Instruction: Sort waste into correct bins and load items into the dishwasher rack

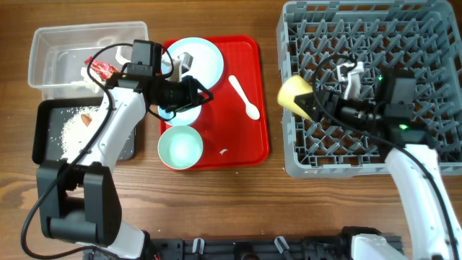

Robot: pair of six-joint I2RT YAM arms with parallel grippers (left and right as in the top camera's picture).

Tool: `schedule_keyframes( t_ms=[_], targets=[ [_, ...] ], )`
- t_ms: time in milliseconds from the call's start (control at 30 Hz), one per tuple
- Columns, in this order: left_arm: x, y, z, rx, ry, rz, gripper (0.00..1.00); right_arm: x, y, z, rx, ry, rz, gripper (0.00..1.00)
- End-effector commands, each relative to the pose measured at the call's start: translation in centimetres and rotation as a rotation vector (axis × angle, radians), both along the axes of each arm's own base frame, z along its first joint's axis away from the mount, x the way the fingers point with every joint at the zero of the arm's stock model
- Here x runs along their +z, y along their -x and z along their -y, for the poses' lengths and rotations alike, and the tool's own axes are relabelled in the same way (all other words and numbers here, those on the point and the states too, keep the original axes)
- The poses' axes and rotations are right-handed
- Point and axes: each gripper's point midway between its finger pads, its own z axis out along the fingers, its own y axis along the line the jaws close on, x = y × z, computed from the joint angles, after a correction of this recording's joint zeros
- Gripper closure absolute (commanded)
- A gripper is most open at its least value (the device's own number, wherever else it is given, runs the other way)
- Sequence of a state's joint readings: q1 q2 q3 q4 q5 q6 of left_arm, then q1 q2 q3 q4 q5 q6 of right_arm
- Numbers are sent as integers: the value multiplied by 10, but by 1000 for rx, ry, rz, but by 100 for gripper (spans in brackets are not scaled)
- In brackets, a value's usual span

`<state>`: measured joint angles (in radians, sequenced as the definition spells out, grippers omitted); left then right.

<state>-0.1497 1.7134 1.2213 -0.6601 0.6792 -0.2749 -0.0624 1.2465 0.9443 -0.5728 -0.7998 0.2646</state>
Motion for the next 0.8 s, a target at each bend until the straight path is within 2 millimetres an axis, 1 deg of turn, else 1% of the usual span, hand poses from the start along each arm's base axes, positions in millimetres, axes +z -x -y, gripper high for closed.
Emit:
schedule_keyframes(
  t_ms=[0, 133, 233, 300, 367, 567, 633, 767],
  targets=[
    [-9, -9, -23, 66, -164, 38, 69, 43, -9, 40, -148, 263, 91, 59],
    [-13, -12, -31, 88, -212, 45, 70, 50, 12, 74, -260, 450, -27, 58],
    [-14, -12, -34, 95, -229, 44, 70, 42, 24, 88, -297, 527, -99, 58],
    [-16, -10, -35, 96, -237, 38, 70, 31, 30, 96, -312, 570, -162, 58],
    [-18, -9, -39, 103, -256, 29, 70, 18, 33, 100, -305, 593, -227, 58],
    [-26, -5, -54, 132, -345, 6, 70, -27, 42, 99, -216, 622, -440, 58],
    [-26, -5, -54, 133, -348, 3, 70, -41, 42, 96, -186, 614, -503, 59],
    [-26, -5, -54, 133, -348, 3, 70, -61, 44, 96, -154, 616, -597, 59]
  ],
)
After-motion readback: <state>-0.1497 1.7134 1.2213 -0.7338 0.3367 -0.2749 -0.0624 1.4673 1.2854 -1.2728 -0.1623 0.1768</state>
